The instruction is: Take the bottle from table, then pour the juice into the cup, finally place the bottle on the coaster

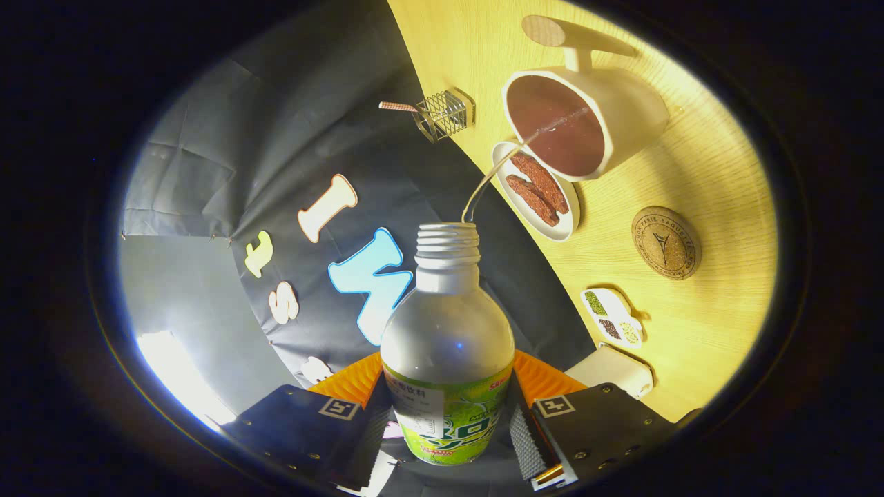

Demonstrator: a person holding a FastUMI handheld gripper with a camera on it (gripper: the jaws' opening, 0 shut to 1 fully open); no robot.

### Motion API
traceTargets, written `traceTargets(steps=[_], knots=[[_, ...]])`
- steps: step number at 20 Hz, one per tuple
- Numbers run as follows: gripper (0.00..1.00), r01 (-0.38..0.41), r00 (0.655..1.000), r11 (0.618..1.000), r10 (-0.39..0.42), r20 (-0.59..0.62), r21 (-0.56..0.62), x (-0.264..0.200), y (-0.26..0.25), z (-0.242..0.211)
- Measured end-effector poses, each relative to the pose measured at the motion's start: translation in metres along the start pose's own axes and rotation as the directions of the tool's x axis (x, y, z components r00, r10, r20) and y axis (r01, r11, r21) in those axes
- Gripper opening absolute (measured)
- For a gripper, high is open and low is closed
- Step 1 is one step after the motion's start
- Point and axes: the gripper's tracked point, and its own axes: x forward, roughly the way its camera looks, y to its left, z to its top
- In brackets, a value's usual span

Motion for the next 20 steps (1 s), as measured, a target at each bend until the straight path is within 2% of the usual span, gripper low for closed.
traceTargets(steps=[11,20], knots=[[0.77,0.030,0.999,0.999,-0.029,0.045,-0.014,-0.002,-0.019,0.030],[0.77,0.091,0.994,0.990,-0.085,0.066,-0.105,-0.008,-0.059,0.057]])
